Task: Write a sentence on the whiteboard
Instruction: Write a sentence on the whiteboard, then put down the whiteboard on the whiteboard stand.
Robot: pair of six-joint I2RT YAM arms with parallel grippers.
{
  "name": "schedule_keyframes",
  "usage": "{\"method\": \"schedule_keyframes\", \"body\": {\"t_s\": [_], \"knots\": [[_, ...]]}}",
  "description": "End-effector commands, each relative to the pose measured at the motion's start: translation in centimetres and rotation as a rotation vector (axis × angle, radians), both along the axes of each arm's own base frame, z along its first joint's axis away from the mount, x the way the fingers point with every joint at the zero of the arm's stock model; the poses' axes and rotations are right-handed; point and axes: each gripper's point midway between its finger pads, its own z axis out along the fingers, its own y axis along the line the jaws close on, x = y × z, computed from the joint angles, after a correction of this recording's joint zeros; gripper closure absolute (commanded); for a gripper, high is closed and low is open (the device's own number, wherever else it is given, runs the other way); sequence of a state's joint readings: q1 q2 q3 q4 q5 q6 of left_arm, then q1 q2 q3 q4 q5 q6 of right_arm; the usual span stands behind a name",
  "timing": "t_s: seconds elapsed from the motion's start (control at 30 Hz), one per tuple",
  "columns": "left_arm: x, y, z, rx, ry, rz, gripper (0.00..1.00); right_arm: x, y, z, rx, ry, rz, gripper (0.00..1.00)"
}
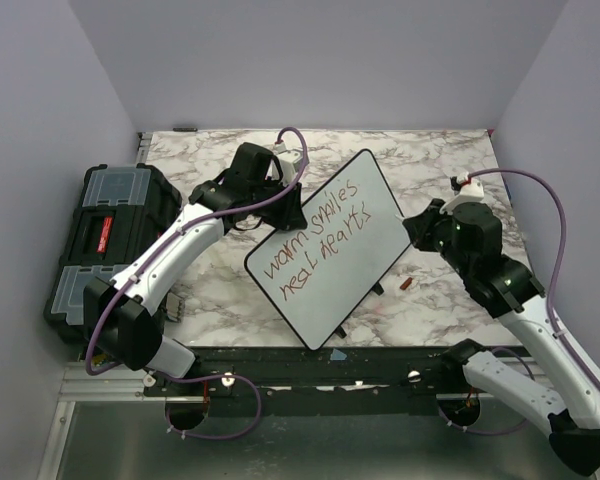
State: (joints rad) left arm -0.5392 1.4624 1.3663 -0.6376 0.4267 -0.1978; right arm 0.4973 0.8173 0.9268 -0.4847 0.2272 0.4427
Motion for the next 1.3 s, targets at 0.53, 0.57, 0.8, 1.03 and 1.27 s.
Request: {"method": "schedule_keyframes", "body": {"t_s": [0.53, 0.57, 0.8, 1.03, 1.27], "knots": [[-3.0, 1.9, -5.0, 0.136, 0.113, -0.018, 0.98, -2.3, -1.6, -0.3, -0.027, 0.002, -0.006, 0.99], [-3.0, 1.9, -5.2, 0.138, 0.117, -0.018, 0.98, -2.4, -1.6, -0.3, -0.026, 0.002, -0.005, 0.99], [-2.8, 2.1, -6.3, 0.157, 0.118, -0.012, 0.92, -2.6, -1.7, -0.9, -0.024, 0.014, -0.005, 0.99], [-2.6, 2.3, -6.7, 0.165, 0.098, -0.014, 0.84, -2.7, -1.8, -1.2, -0.024, 0.020, -0.009, 0.99], [-2.5, 2.6, -6.6, 0.173, 0.077, -0.010, 0.72, -2.9, -1.8, -1.3, -0.024, 0.022, -0.010, 0.99]]}}
